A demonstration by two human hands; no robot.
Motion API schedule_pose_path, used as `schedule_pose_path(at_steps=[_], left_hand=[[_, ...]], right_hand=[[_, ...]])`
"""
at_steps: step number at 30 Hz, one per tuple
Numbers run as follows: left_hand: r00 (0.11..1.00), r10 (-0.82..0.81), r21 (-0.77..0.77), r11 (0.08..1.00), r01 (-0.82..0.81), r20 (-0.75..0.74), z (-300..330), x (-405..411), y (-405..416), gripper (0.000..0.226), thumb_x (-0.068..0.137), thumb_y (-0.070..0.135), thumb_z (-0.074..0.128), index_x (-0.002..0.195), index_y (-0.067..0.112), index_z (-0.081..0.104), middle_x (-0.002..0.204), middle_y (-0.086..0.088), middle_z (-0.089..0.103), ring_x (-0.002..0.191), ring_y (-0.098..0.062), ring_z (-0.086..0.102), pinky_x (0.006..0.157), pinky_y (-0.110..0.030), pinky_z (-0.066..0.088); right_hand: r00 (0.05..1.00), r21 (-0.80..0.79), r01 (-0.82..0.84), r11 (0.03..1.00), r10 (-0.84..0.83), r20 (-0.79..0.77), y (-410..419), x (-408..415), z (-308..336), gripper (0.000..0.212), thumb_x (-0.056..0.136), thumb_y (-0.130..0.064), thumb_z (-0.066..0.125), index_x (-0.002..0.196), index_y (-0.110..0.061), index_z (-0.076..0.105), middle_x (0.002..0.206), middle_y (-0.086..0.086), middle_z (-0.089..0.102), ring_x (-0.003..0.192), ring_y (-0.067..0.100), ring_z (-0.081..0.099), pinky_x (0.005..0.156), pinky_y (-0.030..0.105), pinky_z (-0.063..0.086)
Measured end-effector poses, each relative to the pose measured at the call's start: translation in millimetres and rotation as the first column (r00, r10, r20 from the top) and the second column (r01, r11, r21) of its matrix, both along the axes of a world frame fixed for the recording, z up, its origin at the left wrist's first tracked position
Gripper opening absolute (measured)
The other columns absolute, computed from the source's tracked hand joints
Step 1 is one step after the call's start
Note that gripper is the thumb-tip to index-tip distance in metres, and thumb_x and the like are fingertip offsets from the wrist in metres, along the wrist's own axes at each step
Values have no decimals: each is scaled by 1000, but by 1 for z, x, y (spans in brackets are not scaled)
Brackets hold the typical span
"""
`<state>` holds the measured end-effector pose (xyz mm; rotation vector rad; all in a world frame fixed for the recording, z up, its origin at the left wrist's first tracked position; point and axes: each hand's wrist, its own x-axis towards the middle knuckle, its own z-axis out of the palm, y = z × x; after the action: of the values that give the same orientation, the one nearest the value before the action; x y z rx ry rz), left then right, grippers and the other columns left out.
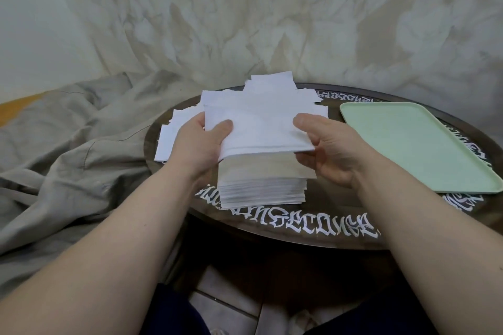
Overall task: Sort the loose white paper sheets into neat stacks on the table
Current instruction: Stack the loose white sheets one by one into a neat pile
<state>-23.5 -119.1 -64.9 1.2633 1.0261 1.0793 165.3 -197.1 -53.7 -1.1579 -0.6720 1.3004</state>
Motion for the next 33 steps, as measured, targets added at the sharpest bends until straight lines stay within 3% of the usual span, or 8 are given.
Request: schedule_pose_path(at_steps=[2, 7, 11, 16, 20, 23, 27, 33], left_hand=[[998, -5, -36, 999, 3, -70, -4, -4, 0, 24, 79, 25, 66, 102, 20, 67, 101, -3, 74, 90, -23, 71, 84, -45, 56], [990, -26, -117, 993, 9, -138, -11, -9, 4, 42, 85, 10, 64, 126, 18, 55, 101, -5, 71, 76, -18, 67, 68, -30, 53], [970, 15, -30, 999, -23, -244, -16, -11, 4, 52, 83, 8, 69, 130, 22, 51, 89, 2, 66, 73, -13, 67, 71, -29, 52], [922, 15, -4, 1000, -17, -386, -19, -11, 2, 44, 85, 11, 67, 126, 20, 55, 87, 1, 70, 65, -16, 68, 59, -30, 56], [887, 60, 20, 998, -57, -458, -20, -16, 4, 28, 88, 14, 63, 116, 15, 62, 76, -5, 68, 59, -20, 65, 74, -42, 60], [856, 66, 37, 998, -55, -512, -14, -23, 6, 16, 85, 12, 63, 101, 16, 65, 76, -10, 72, 60, -26, 68, 76, -47, 59], [867, 42, 0, 999, -48, -496, -2, -24, 6, 13, 82, 6, 68, 94, 12, 67, 67, -8, 69, 57, -19, 67, 73, -38, 59], [876, 64, -29, 996, -88, -477, -16, -25, -6, 10, 79, 7, 70, 88, 9, 67, 63, -9, 71, 64, -26, 68, 81, -45, 58]], right_hand=[[999, -10, 45, 999, -45, 9, 0, 4, -2, 38, 86, -4, 64, 121, -13, 54, 84, 6, 59, 50, 11, 54, 46, 20, 47], [971, -34, 79, 996, -69, 228, -2, 12, -10, 41, 83, 3, 64, 121, -12, 56, 91, 10, 59, 46, 11, 55, 49, 21, 50], [844, -108, 38, 993, 26, 536, -4, 20, -19, 37, 80, 2, 65, 113, -13, 62, 94, 7, 62, 55, 13, 59, 55, 26, 53], [726, -157, 31, 987, 86, 682, -4, 28, -25, 32, 77, -9, 72, 107, -16, 64, 93, 9, 66, 65, 19, 63, 61, 31, 57], [367, -30, 149, 988, -27, 930, -3, 32, -19, 19, 78, -24, 73, 94, -17, 68, 78, -7, 60, 75, 15, 57, 70, 27, 44], [268, 88, 124, 988, -119, 956, -6, 31, -6, 7, 79, -23, 71, 82, -17, 72, 74, -10, 64, 70, 9, 56, 64, 26, 44], [177, 33, -7, 999, -31, 984, -13, 21, -8, 4, 80, -22, 71, 81, -18, 72, 74, -9, 64, 71, 8, 57, 67, 23, 44], [85, 2, -124, 992, 8, 996, -21, 21, -24, 10, 78, -27, 72, 87, -22, 70, 81, -9, 58, 80, 11, 58, 74, 24, 44]])
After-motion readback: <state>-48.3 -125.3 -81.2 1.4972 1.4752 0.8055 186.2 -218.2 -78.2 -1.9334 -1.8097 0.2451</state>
